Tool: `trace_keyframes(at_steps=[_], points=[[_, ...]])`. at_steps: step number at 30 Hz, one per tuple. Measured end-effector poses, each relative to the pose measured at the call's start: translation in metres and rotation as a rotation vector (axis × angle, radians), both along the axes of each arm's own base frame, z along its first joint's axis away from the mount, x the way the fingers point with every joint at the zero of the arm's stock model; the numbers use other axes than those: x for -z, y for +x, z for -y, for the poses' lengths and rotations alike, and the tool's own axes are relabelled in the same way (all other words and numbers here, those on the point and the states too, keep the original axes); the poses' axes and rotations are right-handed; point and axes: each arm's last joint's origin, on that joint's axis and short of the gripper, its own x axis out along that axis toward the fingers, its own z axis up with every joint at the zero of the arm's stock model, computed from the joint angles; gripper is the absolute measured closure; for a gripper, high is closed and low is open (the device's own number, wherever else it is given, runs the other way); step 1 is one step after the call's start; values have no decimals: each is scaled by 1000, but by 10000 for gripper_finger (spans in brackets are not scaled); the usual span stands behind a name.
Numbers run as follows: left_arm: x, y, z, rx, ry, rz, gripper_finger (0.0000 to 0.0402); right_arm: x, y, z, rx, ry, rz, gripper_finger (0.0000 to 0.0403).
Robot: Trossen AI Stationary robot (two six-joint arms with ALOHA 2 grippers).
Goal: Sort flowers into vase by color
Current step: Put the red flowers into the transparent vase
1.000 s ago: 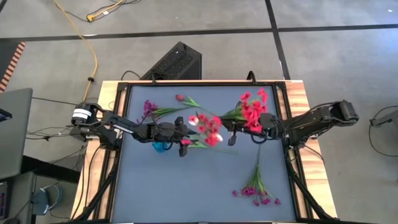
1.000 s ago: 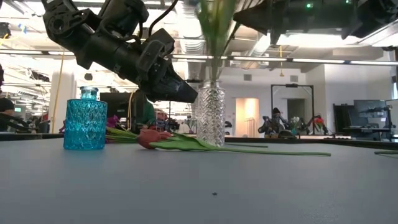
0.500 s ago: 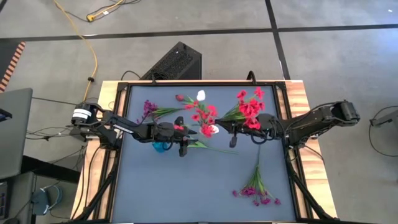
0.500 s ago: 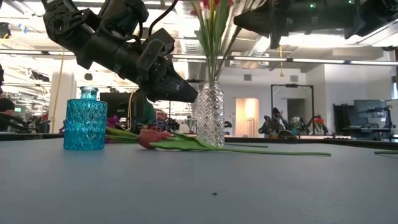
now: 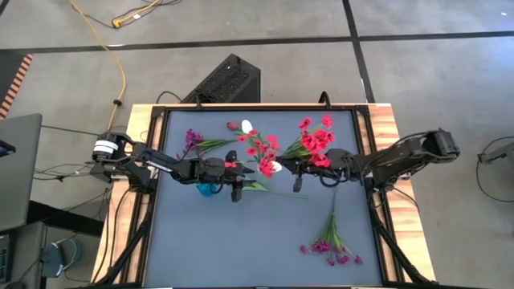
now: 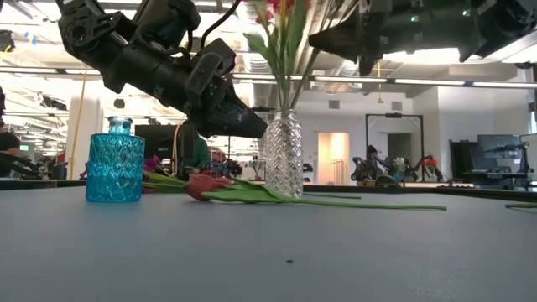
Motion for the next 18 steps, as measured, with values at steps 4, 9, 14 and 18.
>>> trace_keyframes(at_steps=[4, 9, 14, 18], points=[[0, 0, 0, -1, -7, 1, 237, 5, 4, 1, 1, 1, 0, 379], [0, 0, 0, 2, -1, 1, 237, 5, 4, 1, 0, 1, -6, 379], [0, 0, 0, 4, 6, 2, 237, 1, 2, 2, 2, 14, -23, 379], [0, 0, 0, 3, 9, 4, 237, -9, 10, 7, 4, 40, -86, 379]])
